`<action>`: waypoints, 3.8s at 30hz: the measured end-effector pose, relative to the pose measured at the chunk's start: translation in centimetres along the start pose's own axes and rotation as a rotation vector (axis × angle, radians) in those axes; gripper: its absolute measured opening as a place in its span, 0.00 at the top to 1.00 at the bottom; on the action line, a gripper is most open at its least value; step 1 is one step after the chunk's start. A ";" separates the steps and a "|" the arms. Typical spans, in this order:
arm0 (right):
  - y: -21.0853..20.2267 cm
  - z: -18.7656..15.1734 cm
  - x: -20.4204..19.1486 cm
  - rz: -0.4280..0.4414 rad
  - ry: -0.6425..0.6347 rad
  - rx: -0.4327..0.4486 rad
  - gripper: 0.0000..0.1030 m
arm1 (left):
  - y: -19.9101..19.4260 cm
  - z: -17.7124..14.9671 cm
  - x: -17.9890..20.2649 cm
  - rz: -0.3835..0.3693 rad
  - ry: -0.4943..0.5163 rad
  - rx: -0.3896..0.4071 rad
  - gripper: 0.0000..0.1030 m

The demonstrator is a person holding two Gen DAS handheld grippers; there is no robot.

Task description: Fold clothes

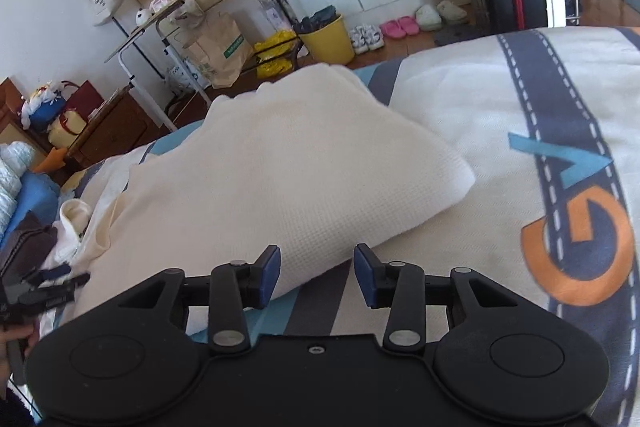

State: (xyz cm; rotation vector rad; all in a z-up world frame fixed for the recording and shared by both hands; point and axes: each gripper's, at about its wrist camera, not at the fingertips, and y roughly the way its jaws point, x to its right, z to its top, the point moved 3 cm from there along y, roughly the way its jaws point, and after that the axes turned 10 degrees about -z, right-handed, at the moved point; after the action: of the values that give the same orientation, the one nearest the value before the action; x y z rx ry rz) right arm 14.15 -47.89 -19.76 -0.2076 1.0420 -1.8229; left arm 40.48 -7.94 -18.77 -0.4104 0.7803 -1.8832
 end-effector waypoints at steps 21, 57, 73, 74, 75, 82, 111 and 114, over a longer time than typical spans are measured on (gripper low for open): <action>0.4 -0.1 1.9 0.081 0.140 -0.026 0.48 | -8.7 -6.1 0.2 -0.308 -0.392 -0.177 0.44; -1.5 3.2 2.5 0.164 0.205 0.312 0.92 | -13.9 -7.6 4.6 -0.374 -0.508 0.139 0.96; -15.2 -4.7 4.2 0.015 0.165 0.050 0.92 | -22.4 -11.5 4.5 -0.324 -0.429 0.132 0.96; -15.7 -6.0 4.7 0.030 0.183 0.025 0.92 | -22.5 -11.9 4.5 -0.318 -0.431 0.122 0.96; -16.0 -7.1 5.0 0.036 0.196 0.008 0.92 | -22.7 -12.2 4.5 -0.312 -0.434 0.113 0.96; -16.5 -11.7 6.3 0.057 0.315 -0.052 0.92 | -24.1 -12.0 4.9 -0.289 -0.398 0.130 0.96; -19.0 -10.7 7.0 -0.140 0.211 0.131 0.42 | -26.3 -8.1 6.9 -0.324 -0.243 0.036 0.56; -17.3 -10.1 5.5 -0.095 0.142 0.084 0.42 | -24.8 -5.4 8.6 -0.346 -0.179 0.051 0.48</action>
State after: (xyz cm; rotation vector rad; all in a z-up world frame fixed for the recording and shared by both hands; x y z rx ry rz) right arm -5.73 -44.20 -14.99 -0.0791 1.0657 -1.9866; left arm 16.70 -7.03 -6.42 -0.7078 0.5659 -2.1443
